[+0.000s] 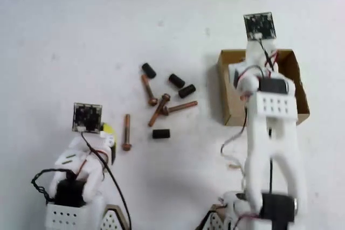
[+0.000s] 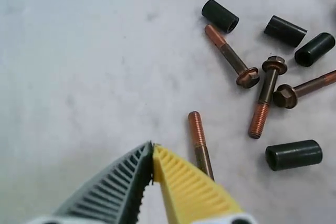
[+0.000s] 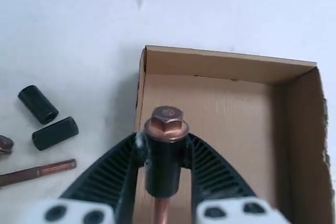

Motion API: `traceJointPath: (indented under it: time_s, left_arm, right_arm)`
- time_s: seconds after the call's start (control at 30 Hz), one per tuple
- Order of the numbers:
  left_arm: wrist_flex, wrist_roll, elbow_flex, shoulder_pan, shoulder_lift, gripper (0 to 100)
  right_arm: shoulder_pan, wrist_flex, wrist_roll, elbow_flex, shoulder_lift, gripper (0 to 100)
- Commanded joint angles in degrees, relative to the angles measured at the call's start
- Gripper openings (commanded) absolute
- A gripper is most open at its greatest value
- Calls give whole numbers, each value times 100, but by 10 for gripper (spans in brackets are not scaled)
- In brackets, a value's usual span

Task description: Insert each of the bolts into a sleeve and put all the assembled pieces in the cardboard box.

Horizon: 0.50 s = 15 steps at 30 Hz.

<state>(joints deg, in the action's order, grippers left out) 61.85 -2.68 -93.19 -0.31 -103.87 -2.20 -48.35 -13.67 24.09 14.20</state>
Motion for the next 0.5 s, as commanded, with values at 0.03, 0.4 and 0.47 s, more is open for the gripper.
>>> traceJointPath:
  time_s: [0.03, 0.4, 0.47]
  left_arm:
    - [62, 70, 26, -22, -48, 24]
    - [-53, 79, -97, -22, -48, 24]
    - [-53, 79, -97, -22, -48, 24]
  right_arm:
    - [-180, 277, -167, -1116, -1112, 18]
    - [-259, 242, -167, -2910, -3626, 19]
    - [-268, 242, -167, -3068, -3873, 19]
